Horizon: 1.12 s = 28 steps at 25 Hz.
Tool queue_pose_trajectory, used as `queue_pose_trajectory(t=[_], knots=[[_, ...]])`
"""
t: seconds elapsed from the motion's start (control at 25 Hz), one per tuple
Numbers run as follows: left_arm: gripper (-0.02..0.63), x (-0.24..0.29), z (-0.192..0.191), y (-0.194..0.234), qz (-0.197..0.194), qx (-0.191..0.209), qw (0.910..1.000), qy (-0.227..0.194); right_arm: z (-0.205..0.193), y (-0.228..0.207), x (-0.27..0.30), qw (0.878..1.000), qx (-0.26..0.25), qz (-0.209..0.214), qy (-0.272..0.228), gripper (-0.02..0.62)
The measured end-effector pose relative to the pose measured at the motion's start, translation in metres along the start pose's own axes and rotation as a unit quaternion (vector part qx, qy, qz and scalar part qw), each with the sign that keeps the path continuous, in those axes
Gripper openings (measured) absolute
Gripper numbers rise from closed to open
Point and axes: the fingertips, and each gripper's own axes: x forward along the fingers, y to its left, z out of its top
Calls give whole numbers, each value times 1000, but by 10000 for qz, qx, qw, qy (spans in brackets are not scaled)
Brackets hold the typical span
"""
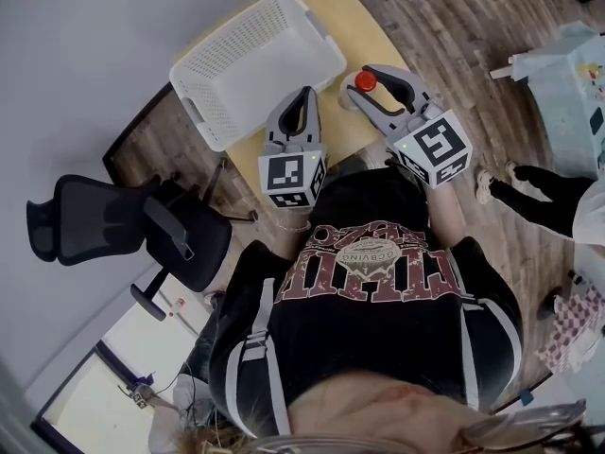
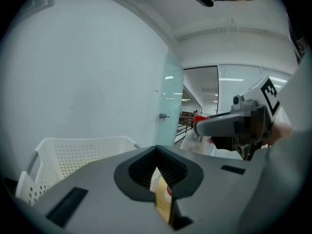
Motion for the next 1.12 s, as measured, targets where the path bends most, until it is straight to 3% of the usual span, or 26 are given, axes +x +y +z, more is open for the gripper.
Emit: queue_pose_trajectory(t=[1.12], knots=[[46, -23, -4, 29, 472, -52, 9989, 8, -94, -2, 47, 9978, 50, 65, 651, 166]])
